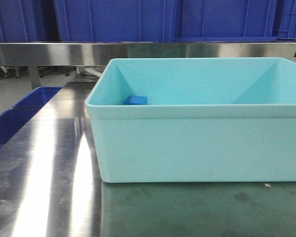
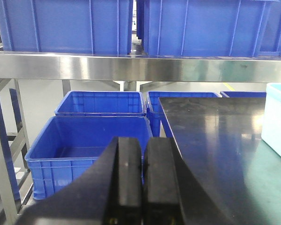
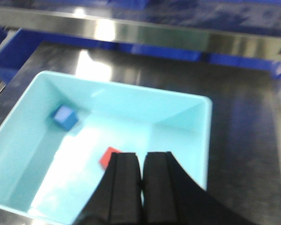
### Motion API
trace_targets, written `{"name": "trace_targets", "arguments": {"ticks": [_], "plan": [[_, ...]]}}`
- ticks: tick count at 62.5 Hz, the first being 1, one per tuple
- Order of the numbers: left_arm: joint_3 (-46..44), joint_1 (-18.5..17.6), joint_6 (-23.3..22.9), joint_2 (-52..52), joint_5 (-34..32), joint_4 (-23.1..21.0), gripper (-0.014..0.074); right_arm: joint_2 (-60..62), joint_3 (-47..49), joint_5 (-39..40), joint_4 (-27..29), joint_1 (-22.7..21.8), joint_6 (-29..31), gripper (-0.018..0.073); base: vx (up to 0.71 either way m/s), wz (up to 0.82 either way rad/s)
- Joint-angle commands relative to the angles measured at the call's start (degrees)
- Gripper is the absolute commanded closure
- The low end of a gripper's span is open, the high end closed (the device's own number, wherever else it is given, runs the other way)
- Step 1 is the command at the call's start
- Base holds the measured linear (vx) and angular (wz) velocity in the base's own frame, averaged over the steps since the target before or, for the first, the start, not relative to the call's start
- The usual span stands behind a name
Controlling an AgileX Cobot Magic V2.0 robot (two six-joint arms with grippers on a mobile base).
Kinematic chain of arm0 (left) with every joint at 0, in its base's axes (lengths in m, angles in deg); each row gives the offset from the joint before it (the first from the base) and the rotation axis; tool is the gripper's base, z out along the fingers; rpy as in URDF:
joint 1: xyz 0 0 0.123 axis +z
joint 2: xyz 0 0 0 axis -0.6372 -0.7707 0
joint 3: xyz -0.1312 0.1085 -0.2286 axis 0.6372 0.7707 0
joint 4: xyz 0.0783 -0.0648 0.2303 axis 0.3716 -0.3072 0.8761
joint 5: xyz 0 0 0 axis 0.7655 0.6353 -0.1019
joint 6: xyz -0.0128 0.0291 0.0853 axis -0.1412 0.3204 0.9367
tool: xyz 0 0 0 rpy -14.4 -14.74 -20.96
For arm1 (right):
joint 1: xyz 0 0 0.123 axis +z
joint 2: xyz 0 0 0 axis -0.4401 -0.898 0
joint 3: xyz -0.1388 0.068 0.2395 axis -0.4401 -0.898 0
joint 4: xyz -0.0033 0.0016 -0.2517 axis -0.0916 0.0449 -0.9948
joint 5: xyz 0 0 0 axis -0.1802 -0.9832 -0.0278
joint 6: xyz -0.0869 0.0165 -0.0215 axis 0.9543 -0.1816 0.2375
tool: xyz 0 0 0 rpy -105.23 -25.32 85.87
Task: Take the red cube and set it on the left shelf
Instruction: 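Lower the right gripper into the teal tub over the red cube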
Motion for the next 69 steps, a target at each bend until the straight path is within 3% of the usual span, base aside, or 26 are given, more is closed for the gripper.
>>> {"name": "trace_targets", "arguments": {"ticks": [1, 7, 18, 32, 41, 55, 69], "plan": [[1.4, -0.3, -0.3, 0.7, -5.0, -0.2, 0.0495, -6.0, 4.3, 3.2, 3.1, 2.5, 0.3, 0.0298, 0.0, 0.0], [1.4, -0.3, -0.3, 0.7, -5.0, -0.2, 0.0495, -12.4, 6.2, 3.2, 5.4, 5.5, 0.3, 0.0204, 0.0, 0.0], [1.4, -0.3, -0.3, 0.7, -5.0, -0.2, 0.0495, -22.4, 7.1, 5.6, 9.7, 9.1, 0.3, 0.0132, 0.0, 0.0], [1.4, -0.3, -0.3, 0.7, -5.0, -0.2, 0.0495, -31.1, 7.1, 7.6, 12.3, 9.4, 0.2, 0.0028, 0.0, 0.0], [1.4, -0.3, -0.3, 0.7, -5.0, -0.2, 0.0495, -34.1, 7.1, 7.7, 12.2, 9.3, -2.9, 0.0017, 0.0, 0.0], [1.4, -0.3, -0.3, 0.7, -5.0, -0.2, 0.0495, -37.2, 7.2, 7.9, 8.6, 9.3, -8.9, 0.0017, 0.0, 0.0], [1.4, -0.3, -0.3, 0.7, -5.0, -0.2, 0.0495, -39.4, 7.2, 4.8, -0.9, 9.3, -19.7, 0.0017, 0.0, 0.0]]}}
